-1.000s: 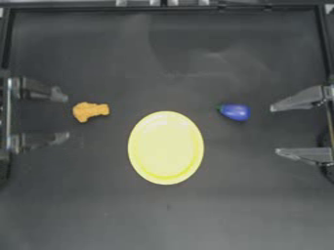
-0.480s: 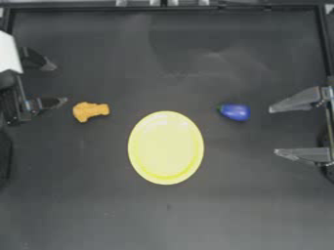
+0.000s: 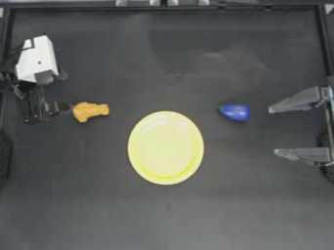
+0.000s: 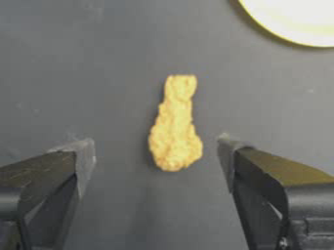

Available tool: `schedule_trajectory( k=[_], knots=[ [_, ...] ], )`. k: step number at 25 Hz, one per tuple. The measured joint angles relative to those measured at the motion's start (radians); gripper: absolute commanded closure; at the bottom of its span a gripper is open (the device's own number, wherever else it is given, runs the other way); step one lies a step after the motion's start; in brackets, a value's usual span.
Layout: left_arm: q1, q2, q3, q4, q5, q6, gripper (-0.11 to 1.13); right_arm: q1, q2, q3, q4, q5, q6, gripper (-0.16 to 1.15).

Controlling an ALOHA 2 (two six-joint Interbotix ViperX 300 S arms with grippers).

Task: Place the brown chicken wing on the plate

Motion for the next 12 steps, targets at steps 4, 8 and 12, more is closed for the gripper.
schedule_trajectory(
  k=[4,8,12],
  knots=[
    [0.020,0.072,0.000,-0.048,-0.012,0.054,-0.01,0.000,0.005,0.002,0.002,0.002,0.002,-0.02],
    [0.023,0.161,-0.002,-0.057,-0.028,0.074,-0.01,-0.002,0.011,0.000,0.003,0.002,0.002,-0.02],
    [0.023,0.255,-0.015,-0.060,-0.032,0.077,-0.01,-0.002,0.011,0.000,0.005,0.002,0.002,-0.02]
  ],
)
